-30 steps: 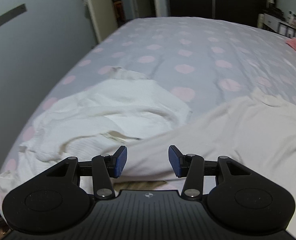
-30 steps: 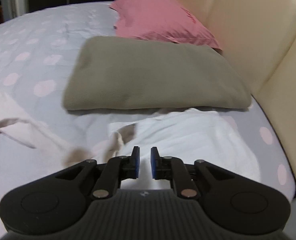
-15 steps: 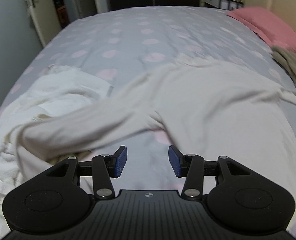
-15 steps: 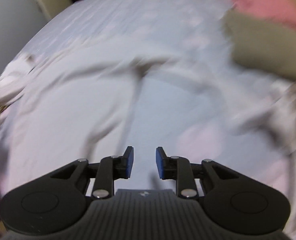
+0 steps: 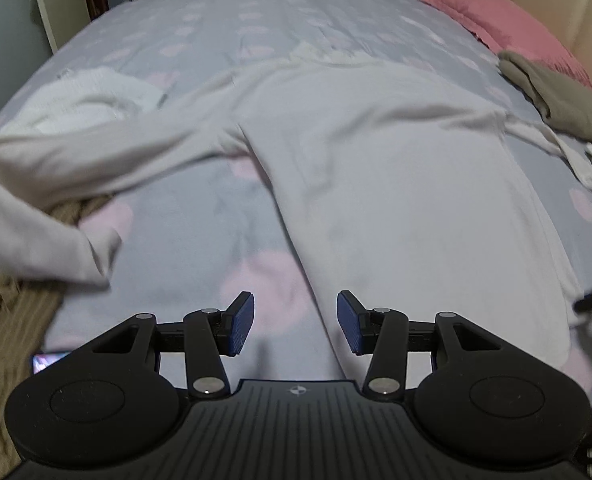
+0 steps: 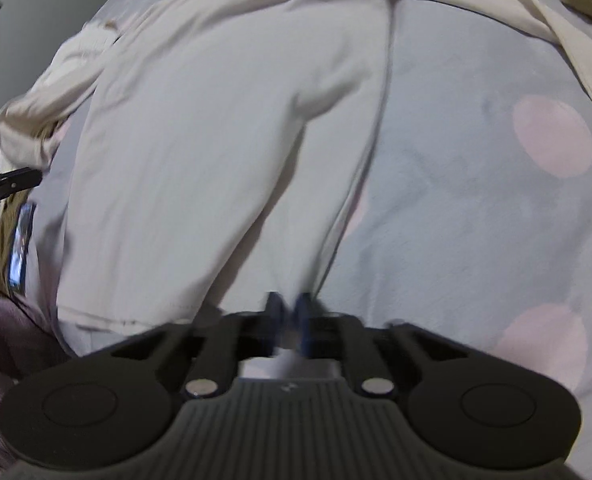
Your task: Fold clothes
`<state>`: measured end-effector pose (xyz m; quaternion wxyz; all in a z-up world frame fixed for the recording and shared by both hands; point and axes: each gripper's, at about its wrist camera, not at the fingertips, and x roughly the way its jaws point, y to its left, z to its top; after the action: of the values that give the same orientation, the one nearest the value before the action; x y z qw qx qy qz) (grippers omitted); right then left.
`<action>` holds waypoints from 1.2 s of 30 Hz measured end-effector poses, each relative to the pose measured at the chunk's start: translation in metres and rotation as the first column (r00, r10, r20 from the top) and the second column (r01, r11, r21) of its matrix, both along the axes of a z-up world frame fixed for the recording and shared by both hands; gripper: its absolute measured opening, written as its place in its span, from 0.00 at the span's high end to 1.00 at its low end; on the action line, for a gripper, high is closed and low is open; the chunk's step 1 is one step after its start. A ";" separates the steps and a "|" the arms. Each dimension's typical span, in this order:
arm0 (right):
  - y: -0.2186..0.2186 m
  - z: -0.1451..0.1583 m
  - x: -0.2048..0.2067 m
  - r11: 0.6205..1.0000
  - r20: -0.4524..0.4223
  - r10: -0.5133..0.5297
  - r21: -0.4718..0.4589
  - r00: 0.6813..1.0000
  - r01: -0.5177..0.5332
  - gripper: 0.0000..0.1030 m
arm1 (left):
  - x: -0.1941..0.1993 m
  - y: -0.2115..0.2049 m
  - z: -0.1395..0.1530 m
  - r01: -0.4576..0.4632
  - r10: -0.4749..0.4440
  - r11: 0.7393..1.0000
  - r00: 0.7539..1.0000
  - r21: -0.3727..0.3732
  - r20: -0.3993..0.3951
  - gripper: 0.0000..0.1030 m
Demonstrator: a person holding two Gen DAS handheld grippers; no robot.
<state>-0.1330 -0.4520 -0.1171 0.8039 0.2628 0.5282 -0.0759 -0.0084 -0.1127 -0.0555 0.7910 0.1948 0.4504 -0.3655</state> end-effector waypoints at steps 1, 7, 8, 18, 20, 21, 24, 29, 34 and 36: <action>0.000 0.006 0.000 1.000 0.027 0.000 -0.004 1.000 0.001 0.93 | -0.005 0.001 -0.002 0.005 -0.005 1.000 1.000 0.005 0.001 0.58; -0.035 0.050 -0.014 0.987 0.200 -0.149 -0.032 0.969 0.158 0.94 | -0.025 0.004 -0.007 0.034 -0.034 0.999 0.999 0.024 0.018 0.58; -0.045 0.054 -0.019 0.978 0.202 -0.190 -0.047 0.961 0.203 0.94 | -0.027 0.004 -0.007 0.038 -0.038 0.999 0.999 0.019 0.014 0.58; -0.108 0.062 -0.072 0.793 0.158 -0.524 -0.268 0.837 0.547 0.95 | -0.037 -0.004 -0.015 0.069 -0.069 0.997 0.997 0.028 -0.019 0.58; -0.111 0.056 -0.073 0.790 0.135 -0.532 -0.275 0.836 0.548 0.95 | -0.037 -0.007 -0.018 0.064 -0.064 0.998 0.996 -0.003 -0.065 0.58; -0.111 0.053 -0.071 0.793 0.123 -0.531 -0.278 0.838 0.543 0.95 | -0.037 -0.009 -0.020 0.063 -0.064 0.998 0.994 -0.019 -0.090 0.58; -0.108 0.046 -0.064 0.789 0.103 -0.529 -0.305 0.842 0.533 0.94 | -0.041 -0.016 -0.029 0.056 -0.063 0.997 0.986 -0.051 -0.157 0.58; -0.101 0.045 -0.054 0.804 0.113 -0.499 -0.309 0.859 0.507 0.94 | -0.051 -0.033 -0.042 0.081 -0.091 0.995 0.975 -0.058 -0.202 0.65; -0.100 0.041 -0.055 0.810 0.125 -0.497 -0.286 0.859 0.511 0.94 | -0.061 -0.044 -0.053 0.123 -0.122 0.992 0.978 -0.003 -0.170 0.70; -0.101 0.039 -0.056 0.812 0.123 -0.503 -0.272 0.856 0.516 0.94 | -0.065 -0.047 -0.052 0.151 -0.151 0.988 0.973 -0.013 -0.172 0.85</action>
<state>-0.1890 -0.5526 -0.0776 0.7958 0.2734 0.4026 -0.3603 -0.0731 -0.1598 -0.1077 0.7189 0.1961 0.5011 -0.4401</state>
